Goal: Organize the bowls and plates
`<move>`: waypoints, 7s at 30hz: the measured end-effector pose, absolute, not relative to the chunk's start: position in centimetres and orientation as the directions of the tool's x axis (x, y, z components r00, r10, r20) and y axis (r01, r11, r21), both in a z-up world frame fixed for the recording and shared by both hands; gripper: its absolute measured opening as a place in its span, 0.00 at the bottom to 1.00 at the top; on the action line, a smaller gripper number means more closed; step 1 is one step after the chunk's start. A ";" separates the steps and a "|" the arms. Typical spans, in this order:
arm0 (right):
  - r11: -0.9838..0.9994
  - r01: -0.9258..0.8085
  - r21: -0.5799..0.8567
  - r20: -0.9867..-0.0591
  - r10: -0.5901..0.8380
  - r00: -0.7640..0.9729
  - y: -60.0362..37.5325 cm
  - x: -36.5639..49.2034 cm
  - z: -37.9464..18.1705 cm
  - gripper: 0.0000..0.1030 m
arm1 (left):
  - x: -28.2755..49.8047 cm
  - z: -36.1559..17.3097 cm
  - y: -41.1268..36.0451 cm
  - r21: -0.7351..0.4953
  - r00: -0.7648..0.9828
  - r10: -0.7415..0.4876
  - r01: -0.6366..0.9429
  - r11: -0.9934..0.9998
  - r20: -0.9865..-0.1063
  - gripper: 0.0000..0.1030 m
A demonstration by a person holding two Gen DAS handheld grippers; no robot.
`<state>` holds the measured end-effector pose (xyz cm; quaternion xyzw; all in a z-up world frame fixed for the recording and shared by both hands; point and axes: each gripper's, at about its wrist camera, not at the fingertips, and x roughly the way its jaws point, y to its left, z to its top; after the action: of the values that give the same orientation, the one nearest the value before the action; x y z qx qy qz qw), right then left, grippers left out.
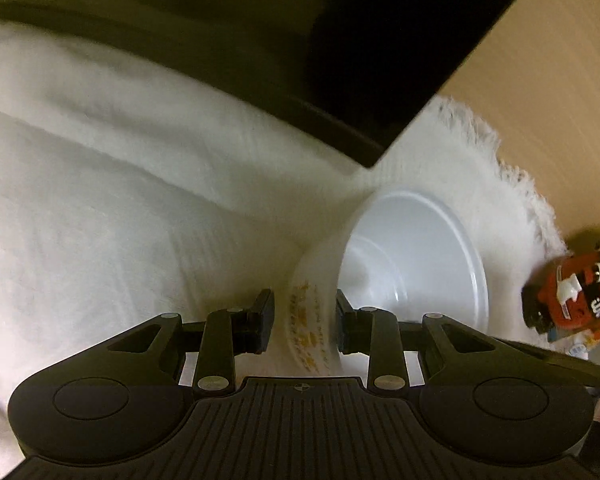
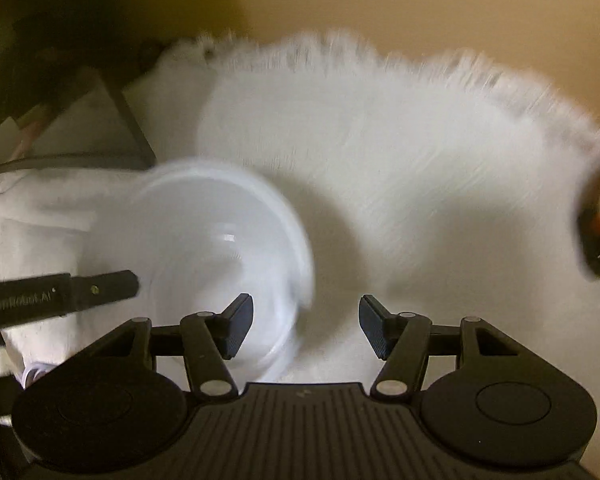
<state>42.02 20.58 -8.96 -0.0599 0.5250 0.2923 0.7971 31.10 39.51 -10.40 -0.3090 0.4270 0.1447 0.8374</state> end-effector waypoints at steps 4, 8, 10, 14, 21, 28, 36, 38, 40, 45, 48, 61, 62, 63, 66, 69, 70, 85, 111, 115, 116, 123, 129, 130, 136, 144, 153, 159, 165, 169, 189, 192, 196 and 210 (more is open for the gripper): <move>0.799 -0.490 0.349 -0.863 0.478 0.163 20.6 42.3 -11.2 0.36 | 30.7 -9.6 37.9 -0.360 0.599 -0.007 -0.471 0.805 -0.801 0.27; 0.760 -0.555 0.337 -0.822 0.525 0.220 18.4 40.3 -7.5 0.36 | 28.7 -6.2 35.8 -0.419 0.662 -0.031 -0.438 0.796 -0.749 0.27; 0.747 -0.587 0.312 -0.799 0.541 0.264 16.5 39.0 -5.1 0.36 | 27.9 -4.2 34.3 -0.446 0.685 -0.049 -0.416 0.792 -0.727 0.27; 0.735 -0.615 0.285 -0.773 0.556 0.305 11.2 37.0 -0.4 0.36 | 27.0 0.1 29.5 -0.468 0.730 -0.099 -0.323 0.823 -0.677 0.29; 0.776 -0.560 0.291 -0.749 0.549 0.372 -0.8 35.3 3.9 0.36 | 28.0 3.2 17.0 -0.382 0.692 -0.176 -0.153 0.912 -0.700 0.30; 0.828 -0.496 0.262 -0.766 0.491 0.414 -10.3 33.1 3.7 0.36 | 28.8 2.5 8.8 -0.376 0.629 -0.270 -0.038 0.926 -0.729 0.33; 0.860 -0.454 0.234 -0.826 0.422 0.374 -15.4 33.1 -0.3 0.36 | 29.3 -1.3 4.4 -0.352 0.511 -0.293 -0.021 0.936 -0.808 0.34; 0.862 -0.455 0.226 -0.832 0.413 0.371 -16.1 33.2 -0.9 0.36 | 29.9 -2.5 4.2 -0.354 0.496 -0.293 -0.032 0.935 -0.817 0.31; 0.864 -0.460 0.205 -0.844 0.395 0.364 -16.3 33.4 -1.8 0.36 | 29.9 -3.8 3.9 -0.346 0.480 -0.278 -0.058 0.937 -0.832 0.29; 0.867 -0.477 0.142 -0.851 0.353 0.389 -16.3 33.2 -3.3 0.36 | 30.0 -4.3 3.5 -0.317 0.484 -0.250 -0.062 0.946 -0.839 0.30; 0.871 -0.469 0.147 -0.850 0.354 0.391 -16.6 33.9 -3.6 0.36 | 29.7 -3.0 3.9 -0.333 0.520 -0.256 -0.059 0.941 -0.815 0.30; 0.885 -0.426 0.188 -0.838 0.371 0.400 -17.4 35.2 -3.9 0.36 | 29.2 -2.6 5.7 -0.364 0.541 -0.242 -0.129 0.923 -0.806 0.29; 0.886 -0.425 0.185 -0.840 0.367 0.400 -17.3 35.2 -4.1 0.36 | 29.2 -2.9 5.7 -0.353 0.536 -0.231 -0.137 0.926 -0.812 0.29; 0.887 -0.424 0.182 -0.843 0.363 0.398 -17.3 35.2 -4.2 0.36 | 29.1 -3.1 5.8 -0.348 0.531 -0.224 -0.144 0.926 -0.817 0.29; 0.891 -0.418 0.176 -0.848 0.353 0.395 -17.4 35.1 -4.5 0.36 | 29.0 -4.1 6.2 -0.353 0.514 -0.225 -0.166 0.921 -0.828 0.28; 0.892 -0.414 0.182 -0.850 0.354 0.390 -17.6 34.9 -4.6 0.36 | 28.9 -5.1 6.4 -0.355 0.497 -0.222 -0.191 0.915 -0.839 0.24; 0.891 -0.414 0.186 -0.849 0.358 0.389 -17.7 34.8 -4.6 0.36 | 28.9 -5.3 6.4 -0.351 0.495 -0.217 -0.194 0.916 -0.841 0.23; 0.874 -0.440 0.208 -0.830 0.396 0.393 -17.2 34.0 -3.4 0.37 | 27.5 -3.4 8.0 -0.458 0.570 -0.285 -0.182 0.870 -0.770 0.24; 0.917 -0.353 0.187 -0.889 0.311 0.336 -18.1 36.9 -8.4 0.49 | 27.9 -4.2 4.5 -0.244 0.557 -0.135 -0.125 0.962 -0.819 0.42; 0.917 -0.360 0.173 -0.885 0.306 0.352 -17.8 36.8 -8.4 0.49 | 28.2 -5.0 5.3 -0.273 0.540 -0.152 -0.151 0.950 -0.828 0.49; 0.916 -0.362 0.175 -0.884 0.308 0.352 -17.8 36.8 -8.4 0.49 | 28.4 -5.2 5.3 -0.276 0.535 -0.156 -0.150 0.949 -0.830 0.48; 0.901 -0.360 0.241 -0.882 0.358 0.305 -17.9 36.9 -9.3 0.49 | 29.6 -6.4 5.4 -0.306 0.493 -0.196 -0.153 0.940 -0.847 0.45; 0.897 -0.342 0.280 -0.872 0.387 0.300 -18.1 37.5 -9.7 0.49 | 31.8 -7.8 6.5 -0.391 0.441 -0.283 -0.175 0.903 -0.851 0.45; 0.896 -0.339 0.287 -0.871 0.392 0.297 -18.1 37.6 -9.8 0.49 | 32.3 -8.1 6.7 -0.398 0.426 -0.296 -0.171 0.901 -0.855 0.45; 0.844 -0.357 0.401 -0.849 0.489 0.202 -18.4 37.7 -10.5 0.51 | 33.9 -9.1 6.7 -0.411 0.363 -0.340 -0.139 0.901 -0.868 0.46; 0.774 -0.262 0.577 -0.780 0.617 0.104 -18.3 38.0 -12.3 0.57 | 34.7 -10.2 5.3 -0.400 0.328 -0.348 -0.105 0.911 -0.878 0.64; 0.758 -0.236 0.608 -0.765 0.639 0.081 -18.3 37.4 -12.3 0.60 | 34.5 -10.4 5.4 -0.409 0.342 -0.343 -0.142 0.902 -0.875 0.69; 0.764 -0.231 0.603 -0.778 0.627 0.040 -17.9 37.7 -11.9 0.61 | 33.2 -10.2 5.3 -0.398 0.301 -0.340 -0.158 0.904 -0.891 0.69; 0.750 -0.319 0.580 -0.795 0.607 -0.018 -17.2 35.8 -10.3 0.61 | 30.5 -9.6 6.1 -0.437 0.289 -0.376 -0.182 0.881 -0.880 0.69; 0.747 -0.349 0.566 -0.807 0.589 -0.047 -17.0 35.3 -10.4 0.61 | 29.9 -10.7 6.1 -0.438 0.282 -0.377 -0.200 0.876 -0.882 0.66; 0.765 -0.377 0.522 -0.796 0.596 0.106 -18.6 35.6 -7.6 0.63 | 29.2 -6.3 4.7 -0.276 0.389 -0.230 -0.066 0.959 -0.892 0.62; 0.791 -0.338 0.510 -0.819 0.566 0.091 -18.3 35.5 -8.9 0.63 | 29.3 -6.3 4.4 -0.256 0.390 -0.212 -0.064 0.965 -0.896 0.63; 0.792 -0.323 0.519 -0.822 0.565 0.064 -17.6 35.2 -9.9 0.66 | 29.6 -6.5 4.7 -0.260 0.381 -0.214 -0.072 0.963 -0.899 0.64; 0.780 -0.321 0.537 -0.804 0.589 0.085 -17.4 34.4 -10.3 0.66 | 29.9 -7.1 3.8 -0.218 0.332 -0.173 -0.101 0.971 -0.927 0.64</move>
<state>34.45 -17.36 -10.30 0.1114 0.6000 0.3127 0.7279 29.90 3.80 -7.12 -0.1188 0.5773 -0.0225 0.8075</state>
